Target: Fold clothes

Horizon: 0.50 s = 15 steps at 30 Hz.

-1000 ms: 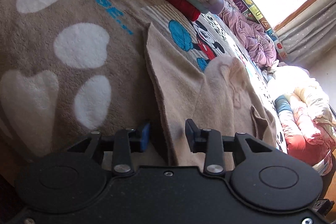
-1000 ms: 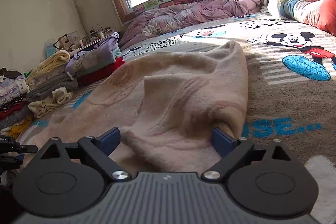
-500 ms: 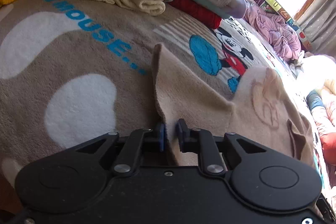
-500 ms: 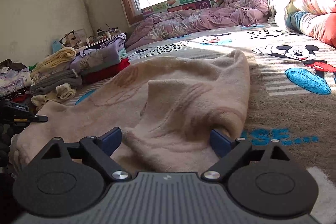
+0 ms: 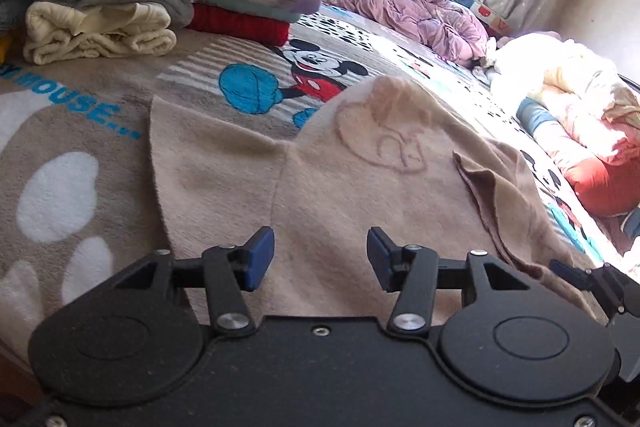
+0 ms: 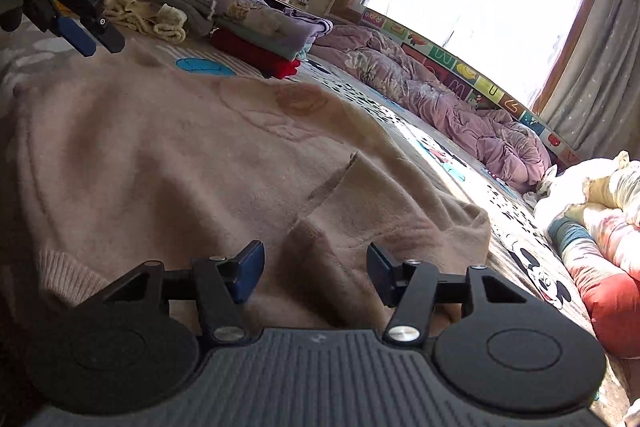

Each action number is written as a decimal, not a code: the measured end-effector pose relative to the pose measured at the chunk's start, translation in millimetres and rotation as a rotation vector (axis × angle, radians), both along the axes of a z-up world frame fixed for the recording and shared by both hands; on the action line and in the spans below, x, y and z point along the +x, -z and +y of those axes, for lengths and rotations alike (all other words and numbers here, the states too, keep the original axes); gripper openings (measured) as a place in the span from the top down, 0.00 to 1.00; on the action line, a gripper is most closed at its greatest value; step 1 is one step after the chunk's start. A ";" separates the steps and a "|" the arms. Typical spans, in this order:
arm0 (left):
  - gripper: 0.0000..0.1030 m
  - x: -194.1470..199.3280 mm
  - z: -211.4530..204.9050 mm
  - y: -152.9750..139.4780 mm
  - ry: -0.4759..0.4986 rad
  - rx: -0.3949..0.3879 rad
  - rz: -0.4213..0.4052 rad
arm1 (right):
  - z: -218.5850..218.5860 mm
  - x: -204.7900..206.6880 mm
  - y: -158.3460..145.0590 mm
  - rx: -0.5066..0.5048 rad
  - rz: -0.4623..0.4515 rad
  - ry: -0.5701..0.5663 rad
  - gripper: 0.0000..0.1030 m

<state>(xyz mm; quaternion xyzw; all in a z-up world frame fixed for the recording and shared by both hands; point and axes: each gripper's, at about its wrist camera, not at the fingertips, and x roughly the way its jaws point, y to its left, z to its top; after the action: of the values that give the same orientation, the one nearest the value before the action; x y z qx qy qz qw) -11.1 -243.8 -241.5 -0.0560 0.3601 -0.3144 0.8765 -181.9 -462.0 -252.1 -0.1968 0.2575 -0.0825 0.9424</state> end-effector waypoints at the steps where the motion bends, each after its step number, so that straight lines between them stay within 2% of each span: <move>1: 0.51 -5.3 -6.7 6.0 0.020 0.027 -0.004 | 0.1 4.3 0.0 0.002 0.009 0.004 0.50; 3: 0.51 -15.6 -19.5 17.8 0.058 0.080 -0.015 | -3.8 11.0 -0.5 0.023 0.022 0.020 0.59; 5: 0.51 -23.4 -24.5 27.1 0.061 0.112 -0.068 | -11.6 14.2 -1.2 0.060 0.025 0.043 0.82; 6: 0.51 -25.7 -25.5 28.5 0.068 0.127 -0.087 | -15.6 15.8 -1.5 0.079 0.027 0.054 0.86; 10: 0.50 -22.8 -23.0 28.4 0.067 0.120 -0.080 | -50.8 -4.7 -20.9 0.247 -0.100 0.165 0.88; 12: 0.50 -23.3 -22.9 28.6 0.061 0.115 -0.077 | -85.2 -25.3 -27.2 0.408 -0.182 0.262 0.88; 15: 0.48 -24.7 -23.8 29.0 0.055 0.110 -0.076 | -146.4 -67.7 -20.6 0.738 -0.317 0.424 0.88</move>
<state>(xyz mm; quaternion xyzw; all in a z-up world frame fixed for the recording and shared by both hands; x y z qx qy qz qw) -35.8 -267.7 -270.6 0.0141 0.3447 -0.3199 0.8824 -249.6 -608.3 -231.5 0.2245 0.1570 -0.2054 0.9395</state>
